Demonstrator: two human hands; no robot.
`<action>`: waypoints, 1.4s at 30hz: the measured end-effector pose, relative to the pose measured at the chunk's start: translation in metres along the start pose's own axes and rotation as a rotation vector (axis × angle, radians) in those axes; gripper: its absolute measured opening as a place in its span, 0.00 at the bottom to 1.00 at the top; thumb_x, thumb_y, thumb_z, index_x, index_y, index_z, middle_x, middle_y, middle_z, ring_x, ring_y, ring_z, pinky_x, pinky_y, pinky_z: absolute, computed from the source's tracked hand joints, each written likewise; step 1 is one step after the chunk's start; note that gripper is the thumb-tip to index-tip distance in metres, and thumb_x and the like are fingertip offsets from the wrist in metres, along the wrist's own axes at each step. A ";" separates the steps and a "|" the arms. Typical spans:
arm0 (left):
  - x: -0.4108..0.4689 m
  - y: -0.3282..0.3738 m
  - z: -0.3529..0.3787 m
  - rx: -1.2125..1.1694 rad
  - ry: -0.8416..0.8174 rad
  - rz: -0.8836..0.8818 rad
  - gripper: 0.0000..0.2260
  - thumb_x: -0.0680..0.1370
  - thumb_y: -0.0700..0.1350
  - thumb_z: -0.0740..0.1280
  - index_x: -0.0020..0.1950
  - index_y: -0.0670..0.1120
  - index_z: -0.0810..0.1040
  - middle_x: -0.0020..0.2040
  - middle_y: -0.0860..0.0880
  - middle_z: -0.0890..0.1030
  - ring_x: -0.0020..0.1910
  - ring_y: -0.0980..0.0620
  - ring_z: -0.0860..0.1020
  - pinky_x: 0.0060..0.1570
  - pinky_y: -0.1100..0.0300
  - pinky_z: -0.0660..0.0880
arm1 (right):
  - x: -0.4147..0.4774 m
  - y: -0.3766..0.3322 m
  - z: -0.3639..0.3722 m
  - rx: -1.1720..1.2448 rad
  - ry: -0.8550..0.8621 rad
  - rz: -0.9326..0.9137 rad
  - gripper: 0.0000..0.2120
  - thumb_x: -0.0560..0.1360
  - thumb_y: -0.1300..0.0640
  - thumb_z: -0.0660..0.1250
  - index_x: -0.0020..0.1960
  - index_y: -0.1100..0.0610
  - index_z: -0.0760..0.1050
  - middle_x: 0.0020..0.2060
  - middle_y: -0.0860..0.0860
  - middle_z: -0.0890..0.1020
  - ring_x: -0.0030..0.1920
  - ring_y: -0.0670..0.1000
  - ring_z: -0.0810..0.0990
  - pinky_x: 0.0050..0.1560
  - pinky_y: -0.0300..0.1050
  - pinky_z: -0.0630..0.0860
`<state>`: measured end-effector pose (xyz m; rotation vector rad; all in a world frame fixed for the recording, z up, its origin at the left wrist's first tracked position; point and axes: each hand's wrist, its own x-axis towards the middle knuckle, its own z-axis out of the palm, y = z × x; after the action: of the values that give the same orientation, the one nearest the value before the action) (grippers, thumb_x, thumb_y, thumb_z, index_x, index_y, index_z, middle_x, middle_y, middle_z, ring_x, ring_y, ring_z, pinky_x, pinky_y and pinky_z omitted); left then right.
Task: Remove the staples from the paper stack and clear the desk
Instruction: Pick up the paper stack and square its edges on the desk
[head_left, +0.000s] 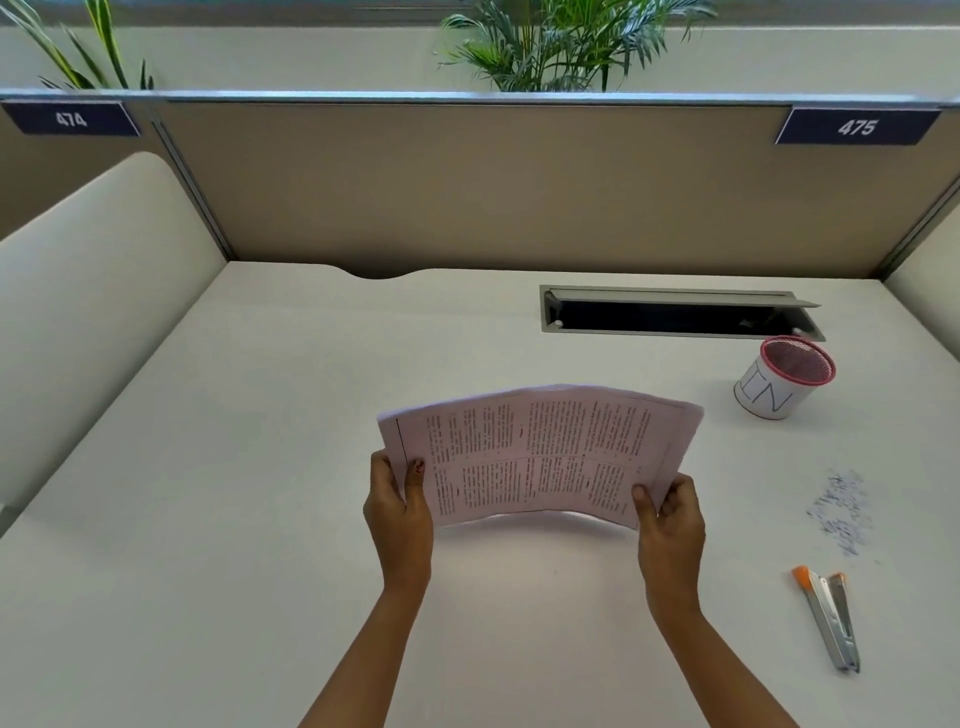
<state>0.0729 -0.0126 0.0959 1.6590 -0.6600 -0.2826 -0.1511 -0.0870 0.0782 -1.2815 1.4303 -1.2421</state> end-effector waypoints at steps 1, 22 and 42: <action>0.000 -0.001 0.000 -0.002 0.009 -0.002 0.02 0.82 0.40 0.59 0.51 0.46 0.69 0.46 0.51 0.78 0.44 0.55 0.78 0.36 0.73 0.75 | -0.001 0.000 -0.001 -0.006 -0.003 -0.001 0.05 0.78 0.65 0.62 0.54 0.60 0.68 0.53 0.56 0.80 0.52 0.55 0.79 0.54 0.47 0.78; -0.019 0.011 0.010 -0.132 -0.009 -0.238 0.02 0.80 0.46 0.64 0.51 0.50 0.76 0.50 0.50 0.83 0.43 0.54 0.81 0.38 0.64 0.76 | -0.010 -0.035 0.017 0.845 -0.236 0.365 0.24 0.74 0.66 0.66 0.69 0.59 0.69 0.62 0.55 0.79 0.62 0.55 0.78 0.61 0.48 0.76; 0.007 0.040 -0.014 -0.129 -0.138 0.047 0.07 0.79 0.46 0.65 0.55 0.47 0.72 0.50 0.56 0.80 0.47 0.63 0.80 0.42 0.72 0.77 | -0.013 -0.067 0.034 0.163 -0.204 -0.196 0.12 0.79 0.65 0.61 0.59 0.53 0.72 0.51 0.39 0.80 0.48 0.40 0.81 0.45 0.31 0.78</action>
<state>0.0760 -0.0079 0.1383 1.5088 -0.7669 -0.4005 -0.1043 -0.0781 0.1379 -1.4166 1.0574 -1.2863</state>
